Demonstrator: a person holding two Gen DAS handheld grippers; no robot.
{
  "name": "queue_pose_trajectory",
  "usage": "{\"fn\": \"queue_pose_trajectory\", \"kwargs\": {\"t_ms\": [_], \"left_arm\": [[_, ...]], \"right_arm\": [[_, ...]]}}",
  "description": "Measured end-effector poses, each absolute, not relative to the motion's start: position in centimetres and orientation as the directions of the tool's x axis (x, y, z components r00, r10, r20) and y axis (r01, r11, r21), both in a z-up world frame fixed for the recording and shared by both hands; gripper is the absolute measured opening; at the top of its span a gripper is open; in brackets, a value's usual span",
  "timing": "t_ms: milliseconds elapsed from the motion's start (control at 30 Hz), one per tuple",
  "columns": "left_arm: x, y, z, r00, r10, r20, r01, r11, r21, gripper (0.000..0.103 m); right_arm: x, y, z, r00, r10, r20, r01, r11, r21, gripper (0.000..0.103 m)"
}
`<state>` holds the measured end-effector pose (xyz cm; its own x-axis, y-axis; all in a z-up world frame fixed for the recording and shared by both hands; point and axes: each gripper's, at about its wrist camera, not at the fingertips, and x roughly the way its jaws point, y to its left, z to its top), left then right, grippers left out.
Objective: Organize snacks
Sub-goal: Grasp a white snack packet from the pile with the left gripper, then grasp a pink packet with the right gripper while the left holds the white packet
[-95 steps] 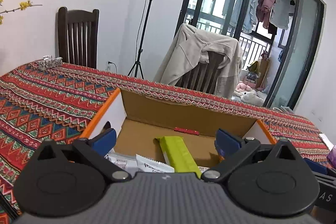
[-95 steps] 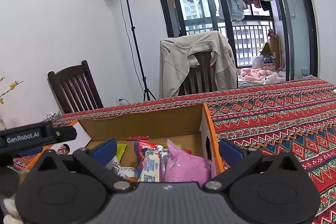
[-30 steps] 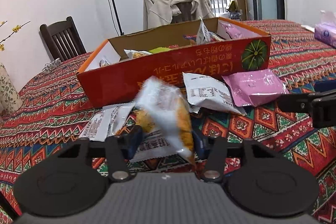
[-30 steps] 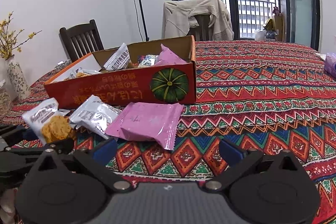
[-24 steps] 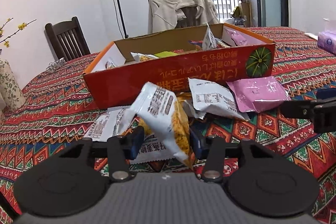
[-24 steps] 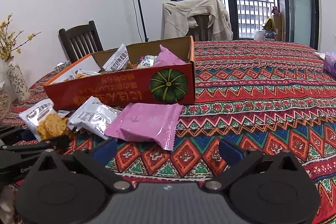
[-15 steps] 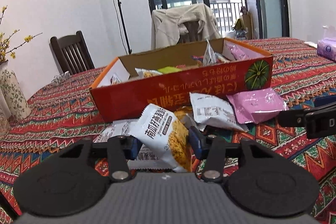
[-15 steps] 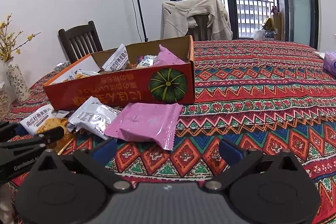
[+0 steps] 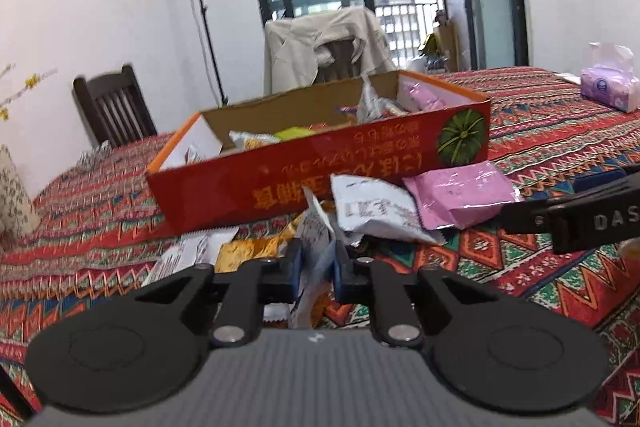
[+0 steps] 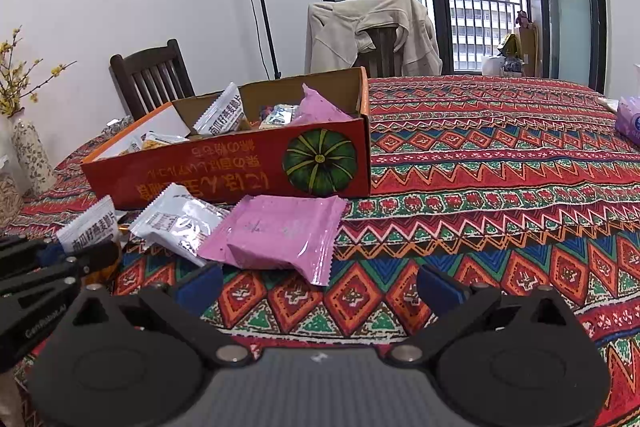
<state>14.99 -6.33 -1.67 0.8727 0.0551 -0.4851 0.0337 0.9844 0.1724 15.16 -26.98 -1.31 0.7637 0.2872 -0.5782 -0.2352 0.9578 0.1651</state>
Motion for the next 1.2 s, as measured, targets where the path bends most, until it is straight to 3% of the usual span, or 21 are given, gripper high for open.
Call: {"fn": "queue_pose_trajectory", "kwargs": {"t_ms": [267, 367, 800, 1200], "left_arm": [[15.6, -4.9, -2.0, 0.841, 0.064, -0.537, -0.004, 0.994, 0.112, 0.018], [15.7, -4.2, -1.9, 0.838, 0.056, -0.543, -0.018, 0.997, 0.074, 0.014], [13.7, -2.8, 0.7, 0.903, 0.029, -0.429, -0.021, 1.0, 0.022, 0.014], [14.7, 1.9, 2.5, 0.921, 0.114, -0.372, -0.118, 0.993, 0.012, 0.014]], "right_arm": [[15.2, -27.0, -1.4, 0.763, 0.288, -0.579, -0.236, 0.958, 0.166, 0.103], [15.2, -26.9, -1.4, 0.762, 0.288, -0.58, -0.235, 0.957, 0.167, 0.103], [15.4, -26.8, -1.7, 0.762, 0.291, -0.579, -0.234, 0.957, 0.173, 0.103], [15.4, -26.5, -1.7, 0.769, 0.267, -0.581, -0.219, 0.964, 0.153, 0.103]]}}
